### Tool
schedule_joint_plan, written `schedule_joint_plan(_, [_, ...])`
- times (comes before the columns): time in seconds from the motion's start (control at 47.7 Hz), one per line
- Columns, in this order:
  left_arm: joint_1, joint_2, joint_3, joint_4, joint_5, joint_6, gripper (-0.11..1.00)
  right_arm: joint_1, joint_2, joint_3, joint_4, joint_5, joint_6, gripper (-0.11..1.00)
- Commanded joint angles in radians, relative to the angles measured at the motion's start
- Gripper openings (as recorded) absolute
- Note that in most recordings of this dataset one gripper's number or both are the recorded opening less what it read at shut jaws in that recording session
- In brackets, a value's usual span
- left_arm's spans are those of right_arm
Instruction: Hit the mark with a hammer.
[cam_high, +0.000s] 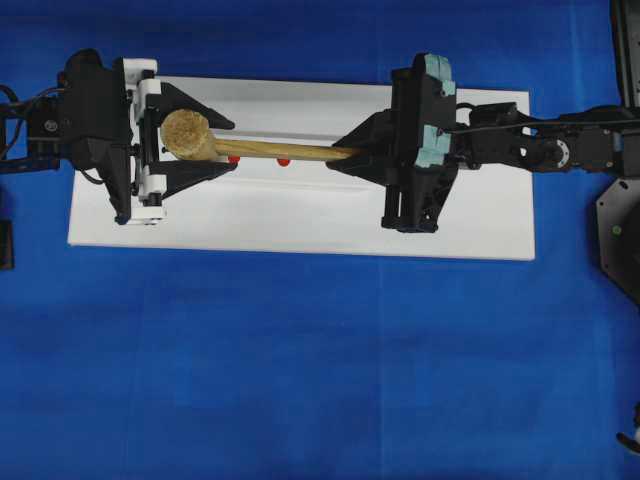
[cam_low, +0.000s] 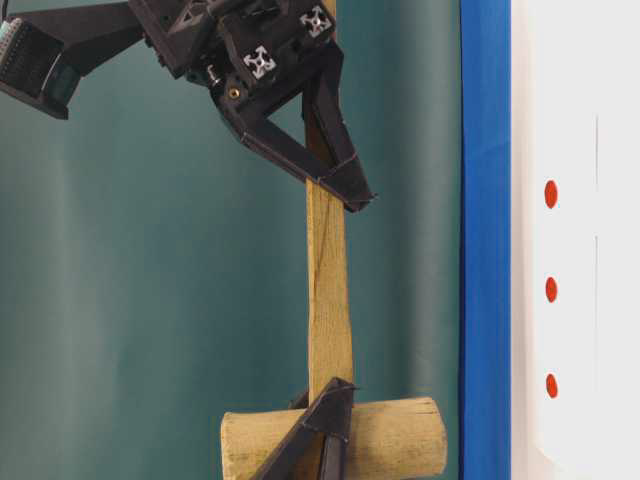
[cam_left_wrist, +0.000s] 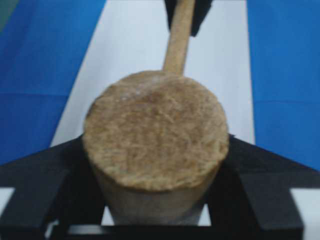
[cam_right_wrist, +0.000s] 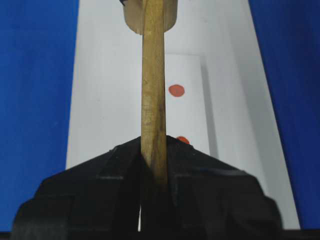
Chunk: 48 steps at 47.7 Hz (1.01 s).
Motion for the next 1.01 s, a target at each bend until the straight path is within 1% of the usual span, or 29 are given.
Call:
schedule_joint_plan(0.0, [0.002,-0.005,-0.021,0.0,-0.005,-0.002,0.44,0.003,-0.032,-0.037,-0.002,-0.005,-0.002,0.02])
schedule_joint_plan(0.126, [0.002,-0.005,-0.021,0.0,0.0,-0.005,0.44,0.003,-0.032,-0.035,-0.002,0.006,-0.002,0.02])
schedule_joint_plan(0.273, [0.002,-0.006,-0.02,0.0,0.0,-0.005,0.44,0.003,-0.032,-0.035,-0.017,0.006,-0.005,0.02])
schedule_joint_plan(0.65, [0.002,-0.009,-0.018,0.0,0.014,-0.005,0.44,0.003,-0.032,-0.035,-0.017,0.017,-0.006,0.02])
schedule_joint_plan(0.692, [0.002,-0.009,-0.018,0.0,0.017,-0.006,0.44,0.003,-0.032,-0.037,-0.017,0.021,-0.005,0.03])
schedule_joint_plan(0.755, [0.002,-0.011,-0.02,0.0,0.02,-0.006,0.44,0.003,-0.032,-0.037,-0.017,0.021,-0.005,0.13])
schedule_joint_plan(0.797, [0.002,-0.009,-0.02,-0.002,0.021,-0.008,0.44,0.003,-0.032,-0.037,-0.017,0.02,-0.003,0.22])
schedule_joint_plan(0.986, [0.002,-0.011,-0.023,-0.002,0.026,-0.034,0.44,0.005,-0.038,-0.034,-0.021,-0.012,-0.014,0.79])
